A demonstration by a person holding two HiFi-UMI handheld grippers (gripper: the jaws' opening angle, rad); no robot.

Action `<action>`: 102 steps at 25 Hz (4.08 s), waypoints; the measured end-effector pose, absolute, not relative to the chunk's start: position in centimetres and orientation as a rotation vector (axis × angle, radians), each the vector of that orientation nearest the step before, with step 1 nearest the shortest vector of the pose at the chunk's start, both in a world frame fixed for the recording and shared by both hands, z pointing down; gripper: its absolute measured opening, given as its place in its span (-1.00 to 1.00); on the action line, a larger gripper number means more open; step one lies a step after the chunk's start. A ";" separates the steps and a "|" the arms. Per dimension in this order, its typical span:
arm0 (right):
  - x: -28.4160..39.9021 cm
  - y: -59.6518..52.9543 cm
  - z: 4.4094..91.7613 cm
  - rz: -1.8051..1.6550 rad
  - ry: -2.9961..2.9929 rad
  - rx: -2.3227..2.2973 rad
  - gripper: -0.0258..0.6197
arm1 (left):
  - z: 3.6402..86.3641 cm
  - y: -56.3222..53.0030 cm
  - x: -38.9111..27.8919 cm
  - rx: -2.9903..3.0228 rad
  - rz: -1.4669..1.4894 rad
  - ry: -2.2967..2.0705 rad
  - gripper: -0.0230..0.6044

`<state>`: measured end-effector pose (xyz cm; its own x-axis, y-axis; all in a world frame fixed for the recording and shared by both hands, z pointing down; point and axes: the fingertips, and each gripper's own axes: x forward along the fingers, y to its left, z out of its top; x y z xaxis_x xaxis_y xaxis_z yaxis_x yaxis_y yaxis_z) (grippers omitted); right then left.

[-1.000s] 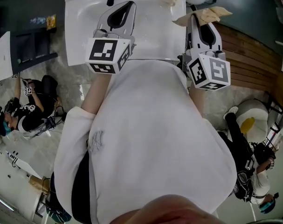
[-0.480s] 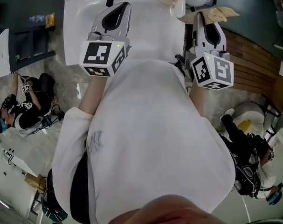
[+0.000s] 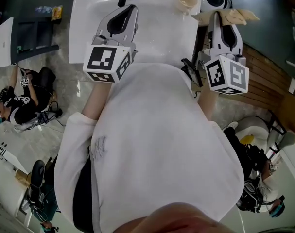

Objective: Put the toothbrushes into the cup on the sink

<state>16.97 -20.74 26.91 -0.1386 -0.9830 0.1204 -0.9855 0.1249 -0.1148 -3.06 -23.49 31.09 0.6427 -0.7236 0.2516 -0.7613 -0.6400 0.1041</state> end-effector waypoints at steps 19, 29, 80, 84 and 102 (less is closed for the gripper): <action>19.0 -26.2 27.7 0.220 -2.390 2.045 -0.73 | 31.3 -23.8 -3.2 2.627 0.314 -1.296 -0.98; 18.6 -28.8 29.3 0.167 -2.449 1.964 -0.73 | 31.5 -23.7 -3.3 2.603 0.321 -1.307 -0.98; 17.2 -31.5 42.1 0.413 -2.361 1.782 -0.73 | 31.6 -24.0 -4.4 2.567 0.313 -1.356 -0.98; 17.0 -31.2 42.7 0.421 -2.349 1.769 -0.73 | 31.6 -23.8 -4.3 2.568 0.309 -1.352 -0.98; 17.3 -31.0 44.3 0.443 -2.311 1.789 -0.73 | 31.7 -23.6 -4.0 2.550 0.285 -1.348 -0.98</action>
<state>17.31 -31.01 44.33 -0.2568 -0.9104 0.3243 -0.9658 0.2295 -0.1207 -3.98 -23.56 31.66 0.5548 -0.7826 0.2824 -0.8299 -0.5445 0.1216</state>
